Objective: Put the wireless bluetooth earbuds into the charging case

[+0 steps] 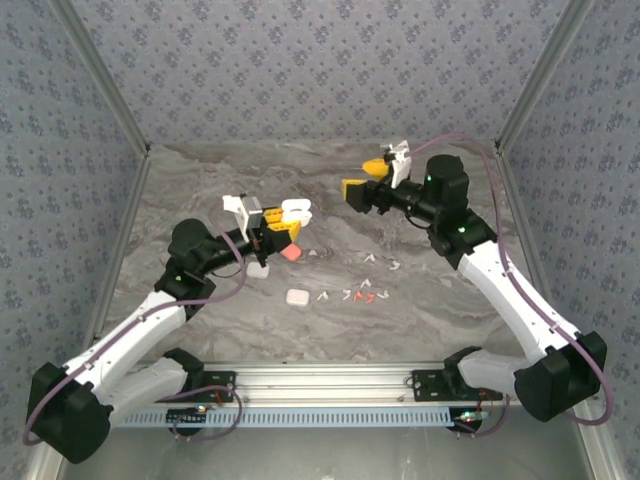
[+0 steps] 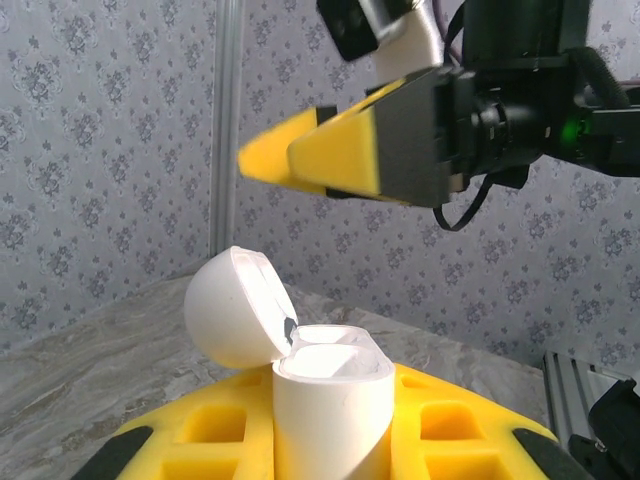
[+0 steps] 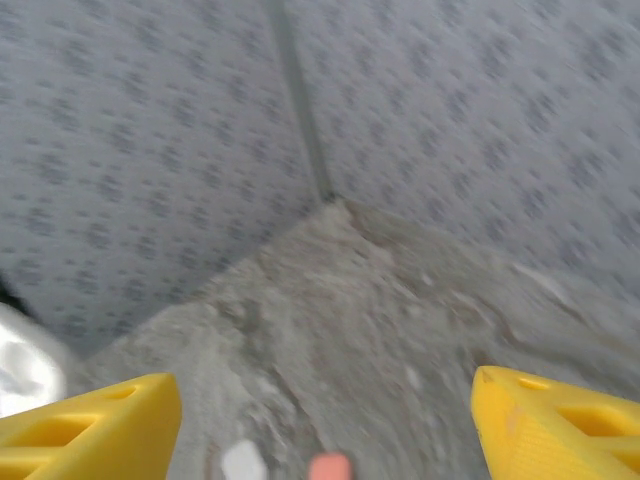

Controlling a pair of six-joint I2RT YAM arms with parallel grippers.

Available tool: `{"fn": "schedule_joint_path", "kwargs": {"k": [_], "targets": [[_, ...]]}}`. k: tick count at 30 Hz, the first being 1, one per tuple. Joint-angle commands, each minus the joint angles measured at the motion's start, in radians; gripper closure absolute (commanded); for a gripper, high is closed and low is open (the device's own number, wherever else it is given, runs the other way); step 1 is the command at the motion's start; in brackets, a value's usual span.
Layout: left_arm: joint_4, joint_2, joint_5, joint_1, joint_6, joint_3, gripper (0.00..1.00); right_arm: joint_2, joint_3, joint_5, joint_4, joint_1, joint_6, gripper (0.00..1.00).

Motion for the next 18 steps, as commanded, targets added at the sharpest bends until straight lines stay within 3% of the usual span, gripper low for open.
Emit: {"fn": "schedule_joint_path", "kwargs": {"k": [1, 8, 18], "targets": [[0.0, -0.026, -0.006, -0.01, 0.027, 0.027, 1.0, 0.051, 0.019, 0.126, -0.283, -0.048, 0.044, 0.23], [-0.015, -0.028, -0.014, -0.017, 0.039, 0.031, 1.0, 0.221, -0.002, 0.181, -0.44, -0.093, 0.055, 0.32], [-0.026, -0.039, -0.014, -0.024, 0.044, 0.031, 1.0, 0.474, -0.016, 0.206, -0.451, -0.098, 0.06, 0.44]]}}
